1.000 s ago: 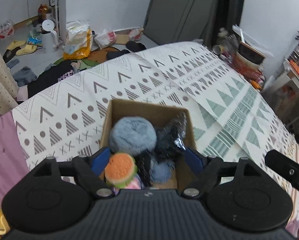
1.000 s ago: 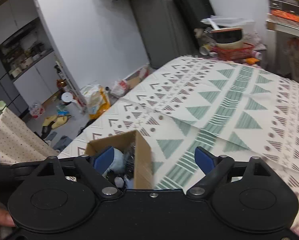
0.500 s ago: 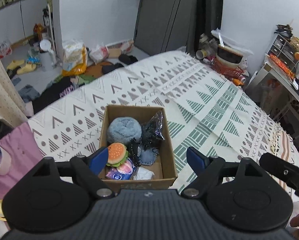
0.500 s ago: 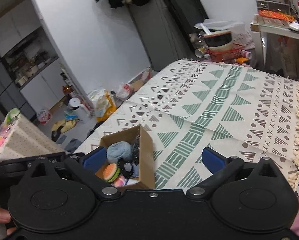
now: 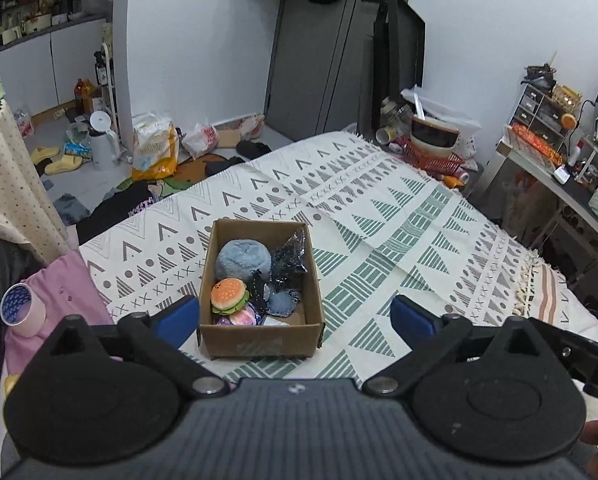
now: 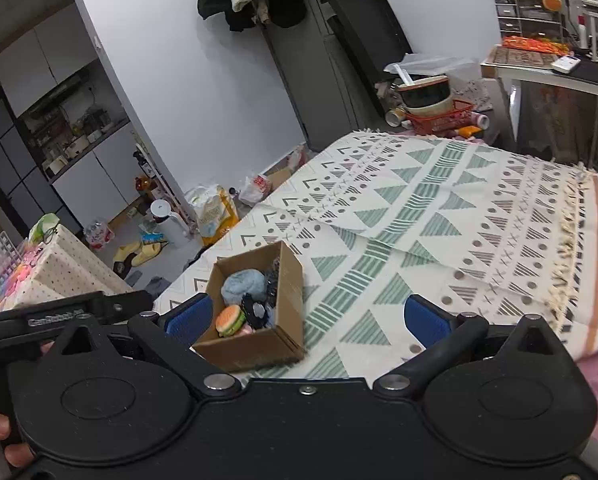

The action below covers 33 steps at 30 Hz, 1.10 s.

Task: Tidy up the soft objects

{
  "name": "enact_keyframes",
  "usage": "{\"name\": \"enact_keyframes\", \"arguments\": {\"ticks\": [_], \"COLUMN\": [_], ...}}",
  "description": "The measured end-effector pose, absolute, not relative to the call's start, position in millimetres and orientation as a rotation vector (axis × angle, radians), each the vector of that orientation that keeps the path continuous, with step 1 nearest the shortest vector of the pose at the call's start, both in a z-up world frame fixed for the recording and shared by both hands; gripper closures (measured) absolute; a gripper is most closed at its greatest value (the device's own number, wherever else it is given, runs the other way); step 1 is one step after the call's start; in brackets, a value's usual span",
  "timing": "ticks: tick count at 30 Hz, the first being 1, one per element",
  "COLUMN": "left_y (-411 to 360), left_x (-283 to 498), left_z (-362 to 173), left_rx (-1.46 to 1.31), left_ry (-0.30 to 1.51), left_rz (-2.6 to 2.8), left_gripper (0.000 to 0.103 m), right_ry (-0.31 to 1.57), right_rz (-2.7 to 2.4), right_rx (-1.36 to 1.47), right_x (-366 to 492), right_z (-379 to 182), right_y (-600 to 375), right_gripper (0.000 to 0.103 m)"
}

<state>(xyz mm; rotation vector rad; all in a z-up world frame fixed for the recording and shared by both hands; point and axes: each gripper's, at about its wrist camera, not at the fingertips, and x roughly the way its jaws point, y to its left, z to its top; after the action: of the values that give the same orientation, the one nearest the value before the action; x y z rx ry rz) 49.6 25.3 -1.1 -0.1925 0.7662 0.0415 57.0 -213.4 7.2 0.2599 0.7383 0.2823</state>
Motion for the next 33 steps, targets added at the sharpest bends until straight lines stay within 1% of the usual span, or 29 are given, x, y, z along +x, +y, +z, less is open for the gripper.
{"name": "enact_keyframes", "arguments": {"ticks": [13,20,33], "left_y": [16.2,6.6,0.9], "left_x": [-4.1,-26.8,-61.2], "left_z": [20.2,26.3,35.4], "left_rx": [-0.166,-0.13,-0.1], "left_ry": [0.751,0.745,0.74], "left_rz": [0.073,0.075,0.063], "left_gripper": [0.001,0.001,0.001], "right_ry": [0.703,0.709,0.706], "right_rz": [0.274,0.266,0.286], "right_rx": [0.253,0.257,0.195], "right_x": [9.7,-12.1,-47.4], "right_z": [28.3,31.0,40.1], "right_y": [-237.3,-251.5,-251.2], "right_gripper": [0.0,0.0,0.0]}}
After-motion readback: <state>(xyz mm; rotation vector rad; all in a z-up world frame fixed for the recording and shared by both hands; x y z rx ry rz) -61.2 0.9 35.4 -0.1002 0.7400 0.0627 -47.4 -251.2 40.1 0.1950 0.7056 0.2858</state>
